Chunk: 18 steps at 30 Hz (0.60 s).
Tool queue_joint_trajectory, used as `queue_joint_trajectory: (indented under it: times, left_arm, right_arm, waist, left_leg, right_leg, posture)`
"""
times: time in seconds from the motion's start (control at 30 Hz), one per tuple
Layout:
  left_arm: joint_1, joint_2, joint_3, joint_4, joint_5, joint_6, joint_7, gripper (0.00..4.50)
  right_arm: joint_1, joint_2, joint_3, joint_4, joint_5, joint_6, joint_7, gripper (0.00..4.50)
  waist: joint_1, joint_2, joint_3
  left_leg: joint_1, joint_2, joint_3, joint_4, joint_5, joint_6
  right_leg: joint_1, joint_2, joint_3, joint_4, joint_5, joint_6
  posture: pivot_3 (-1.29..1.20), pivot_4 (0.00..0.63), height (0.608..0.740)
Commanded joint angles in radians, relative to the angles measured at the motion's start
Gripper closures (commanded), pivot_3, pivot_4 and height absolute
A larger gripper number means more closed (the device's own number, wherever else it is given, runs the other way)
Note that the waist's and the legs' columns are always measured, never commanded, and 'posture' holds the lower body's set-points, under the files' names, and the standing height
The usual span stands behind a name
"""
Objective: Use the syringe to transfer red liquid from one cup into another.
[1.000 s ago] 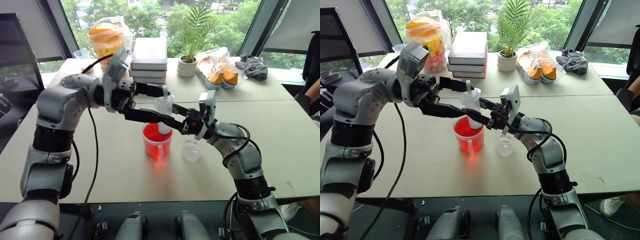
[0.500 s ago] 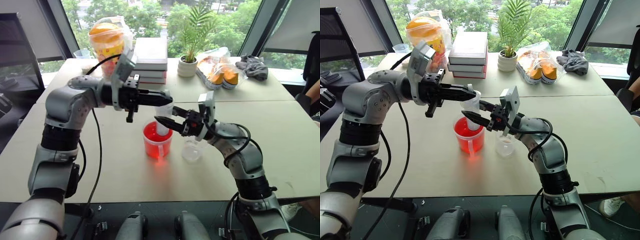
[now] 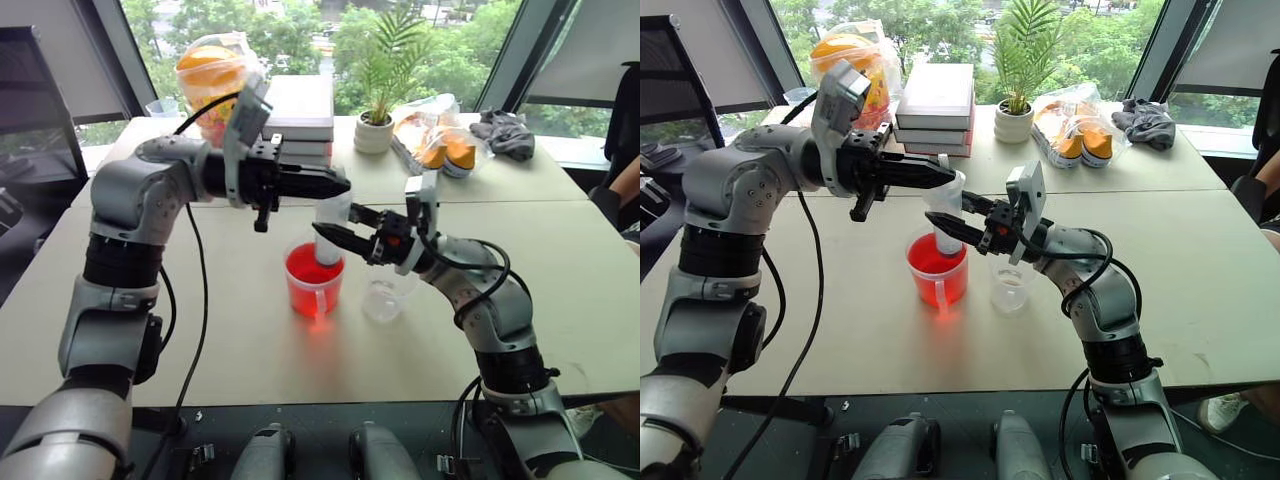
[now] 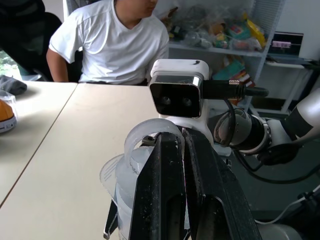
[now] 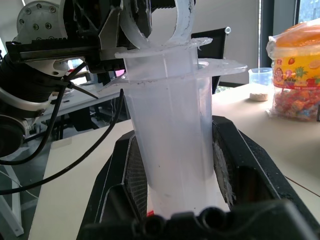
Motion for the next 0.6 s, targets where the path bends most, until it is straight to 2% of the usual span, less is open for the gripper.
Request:
queue_joint_trajectory:
  times: [0.03,0.6]
  left_arm:
    - [-0.086,0.005,0.087,-0.004,-0.033,-0.054,0.006,4.45]
    - [-0.113,0.018,0.099,0.037,-0.022,-0.091,0.009,4.45]
  right_arm:
    - [0.012,-0.004,0.056,0.003,0.003,0.042,0.03,3.03]
    - [0.013,-0.005,0.075,0.01,0.004,0.06,0.048,3.03]
  waist:
    - [0.001,0.0,0.0]
    - [0.0,0.0,0.0]
  left_leg:
    - [0.0,0.0,0.0,0.0,0.0,0.0]
    - [0.0,0.0,0.0,0.0,0.0,0.0]
  right_leg:
    - [0.0,0.0,0.0,0.0,0.0,0.0]
    - [0.0,0.0,0.0,0.0,0.0,0.0]
  posture:
    - [0.0,0.15,0.74]
    - [0.0,0.15,0.74]
